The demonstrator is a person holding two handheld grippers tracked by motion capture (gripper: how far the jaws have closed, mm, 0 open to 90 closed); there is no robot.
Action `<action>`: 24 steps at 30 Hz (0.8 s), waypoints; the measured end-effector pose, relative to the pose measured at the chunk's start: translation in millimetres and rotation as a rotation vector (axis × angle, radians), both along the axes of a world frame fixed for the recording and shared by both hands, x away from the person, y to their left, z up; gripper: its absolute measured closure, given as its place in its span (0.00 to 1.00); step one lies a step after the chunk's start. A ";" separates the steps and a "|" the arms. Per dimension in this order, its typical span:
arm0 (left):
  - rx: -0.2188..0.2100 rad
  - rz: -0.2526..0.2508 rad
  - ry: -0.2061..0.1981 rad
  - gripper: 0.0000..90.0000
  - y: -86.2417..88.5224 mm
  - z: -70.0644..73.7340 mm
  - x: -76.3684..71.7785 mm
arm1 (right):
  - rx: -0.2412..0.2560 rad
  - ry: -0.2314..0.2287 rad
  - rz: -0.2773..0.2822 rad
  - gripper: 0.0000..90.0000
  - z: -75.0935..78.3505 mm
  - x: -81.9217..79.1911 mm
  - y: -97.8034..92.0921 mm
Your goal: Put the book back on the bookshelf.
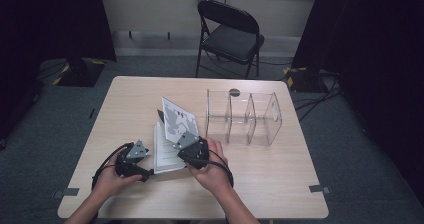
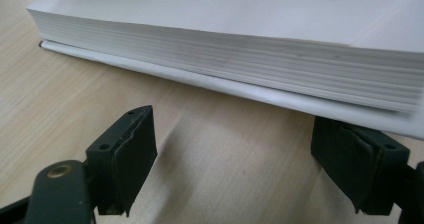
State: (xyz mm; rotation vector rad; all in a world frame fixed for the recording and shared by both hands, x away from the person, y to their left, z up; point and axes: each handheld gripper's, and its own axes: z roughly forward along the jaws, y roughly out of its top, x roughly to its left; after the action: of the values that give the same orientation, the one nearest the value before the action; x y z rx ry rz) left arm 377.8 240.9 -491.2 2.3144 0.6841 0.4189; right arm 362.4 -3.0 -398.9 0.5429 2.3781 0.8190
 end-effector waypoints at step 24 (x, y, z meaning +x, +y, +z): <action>-0.011 0.019 -0.054 0.17 -12.8 -2.7 6.1 | 0.012 0.037 0.019 0.72 15.3 2.5 -0.4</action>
State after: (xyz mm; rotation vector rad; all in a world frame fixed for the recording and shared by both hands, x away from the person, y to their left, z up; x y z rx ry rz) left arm 383.8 228.1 -493.9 2.2798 0.6810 0.4835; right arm 364.9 -3.3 -383.7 0.5456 2.4173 0.8383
